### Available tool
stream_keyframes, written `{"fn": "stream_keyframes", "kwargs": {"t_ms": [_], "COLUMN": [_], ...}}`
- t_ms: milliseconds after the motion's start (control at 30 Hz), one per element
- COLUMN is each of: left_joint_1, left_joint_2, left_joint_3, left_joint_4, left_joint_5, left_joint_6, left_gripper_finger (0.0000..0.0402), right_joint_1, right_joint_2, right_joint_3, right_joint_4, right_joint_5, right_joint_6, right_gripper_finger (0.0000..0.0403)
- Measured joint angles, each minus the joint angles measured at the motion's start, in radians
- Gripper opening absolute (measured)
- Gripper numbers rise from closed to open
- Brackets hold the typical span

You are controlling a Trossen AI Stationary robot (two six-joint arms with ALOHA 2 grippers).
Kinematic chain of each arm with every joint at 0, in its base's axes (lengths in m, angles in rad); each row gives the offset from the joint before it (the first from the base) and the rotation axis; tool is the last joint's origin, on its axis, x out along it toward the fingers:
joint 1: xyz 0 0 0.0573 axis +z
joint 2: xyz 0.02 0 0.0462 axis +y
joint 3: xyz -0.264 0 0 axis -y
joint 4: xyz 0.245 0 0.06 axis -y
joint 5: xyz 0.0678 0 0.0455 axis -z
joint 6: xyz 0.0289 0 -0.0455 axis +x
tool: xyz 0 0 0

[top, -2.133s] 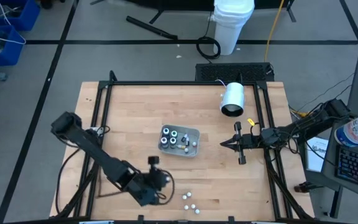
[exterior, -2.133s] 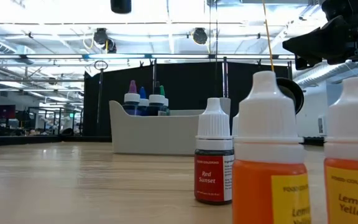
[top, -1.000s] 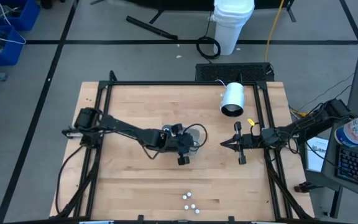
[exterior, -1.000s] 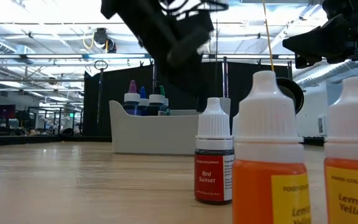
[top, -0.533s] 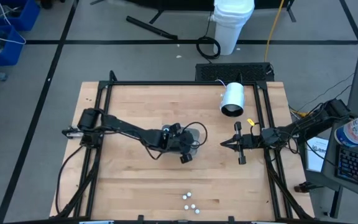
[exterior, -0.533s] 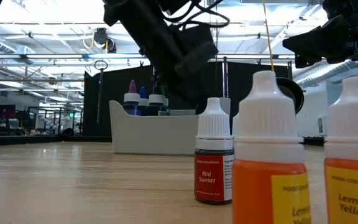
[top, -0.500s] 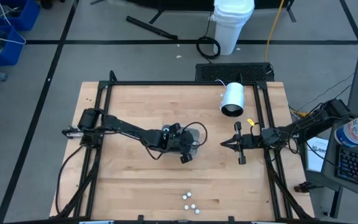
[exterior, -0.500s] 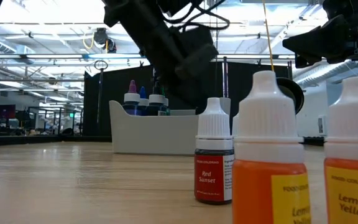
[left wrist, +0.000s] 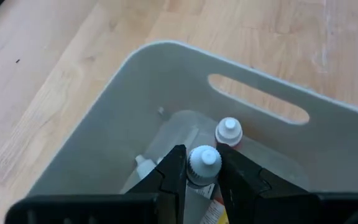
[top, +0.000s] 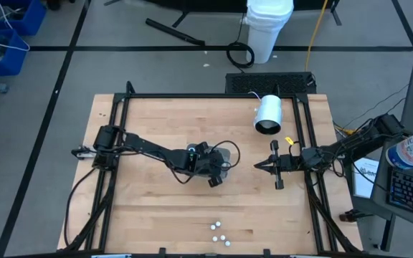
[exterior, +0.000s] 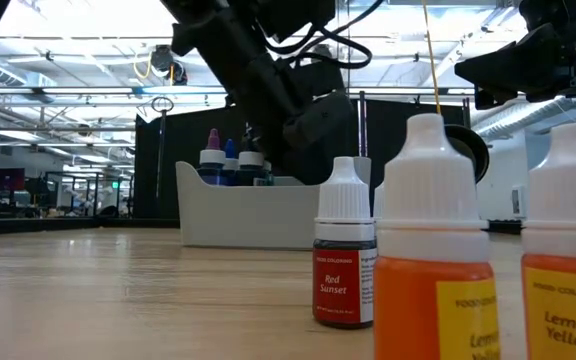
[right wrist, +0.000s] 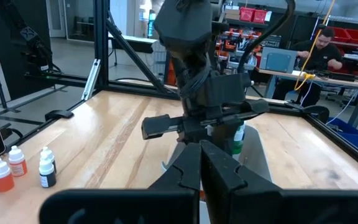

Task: Pick & Place food coloring
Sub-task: Put the blue food coloring bottle into the gray bin

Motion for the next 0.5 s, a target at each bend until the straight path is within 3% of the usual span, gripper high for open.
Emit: {"fn": "stream_keyframes", "kwargs": {"t_ms": [500], "left_joint_1": [0.000], "left_joint_2": [0.000], "left_joint_3": [0.000], "left_joint_4": [0.000], "left_joint_5": [0.000], "left_joint_6": [-0.001], "left_gripper_finger": [0.0076], "right_joint_1": [0.000], "right_joint_2": [0.000], "right_joint_3": [0.000], "right_joint_4": [0.001], "right_joint_5": [0.000], "right_joint_6": [0.000], "right_gripper_finger": [0.0000]}}
